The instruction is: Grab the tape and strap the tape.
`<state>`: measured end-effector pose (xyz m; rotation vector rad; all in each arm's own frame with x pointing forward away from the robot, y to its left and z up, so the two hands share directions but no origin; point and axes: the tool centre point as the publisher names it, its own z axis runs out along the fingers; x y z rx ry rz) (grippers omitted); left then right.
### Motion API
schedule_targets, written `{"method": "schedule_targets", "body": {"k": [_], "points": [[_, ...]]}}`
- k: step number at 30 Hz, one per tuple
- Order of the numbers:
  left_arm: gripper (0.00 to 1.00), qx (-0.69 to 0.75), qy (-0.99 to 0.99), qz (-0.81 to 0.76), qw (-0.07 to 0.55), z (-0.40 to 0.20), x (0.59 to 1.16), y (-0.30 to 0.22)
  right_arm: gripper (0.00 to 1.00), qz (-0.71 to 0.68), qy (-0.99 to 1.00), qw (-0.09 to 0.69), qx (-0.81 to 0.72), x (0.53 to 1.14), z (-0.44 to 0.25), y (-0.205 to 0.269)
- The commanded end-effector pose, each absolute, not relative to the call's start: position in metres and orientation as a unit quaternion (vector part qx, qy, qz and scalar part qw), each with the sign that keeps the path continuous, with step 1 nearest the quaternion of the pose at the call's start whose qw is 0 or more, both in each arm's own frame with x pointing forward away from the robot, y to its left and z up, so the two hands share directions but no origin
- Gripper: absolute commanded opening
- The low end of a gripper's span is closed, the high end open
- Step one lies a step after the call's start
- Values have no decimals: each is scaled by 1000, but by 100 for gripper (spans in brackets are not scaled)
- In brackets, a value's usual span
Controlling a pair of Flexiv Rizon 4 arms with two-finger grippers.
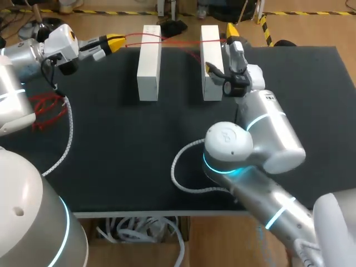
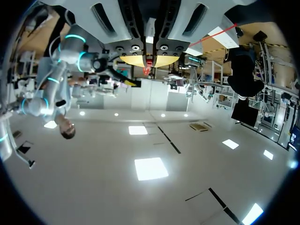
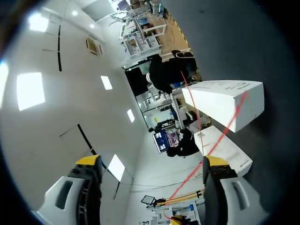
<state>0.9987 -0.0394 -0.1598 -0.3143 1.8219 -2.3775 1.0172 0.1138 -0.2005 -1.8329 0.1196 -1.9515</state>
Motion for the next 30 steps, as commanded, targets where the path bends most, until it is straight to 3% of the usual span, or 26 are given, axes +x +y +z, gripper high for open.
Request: {"method": "schedule_targets", "body": {"k": [1, 3, 4, 15, 30], "points": [[0, -104, 603, -788, 65, -160, 999, -40, 76, -713, 40, 237, -658, 1005, -207, 110], [0, -104, 603, -788, 65, -160, 999, -40, 98, -712, 42, 239, -659, 1003, -208, 111], [0, -104, 603, -788, 65, -160, 999, -40, 100, -711, 42, 239, -660, 1003, -208, 111], [0, -104, 603, -788, 65, -160, 999, -40, 96, -707, 38, 228, -668, 1023, -222, 119], [0, -104, 603, -788, 65, -160, 999, -40, 100, -715, 48, 206, -666, 1055, -227, 119]]}}
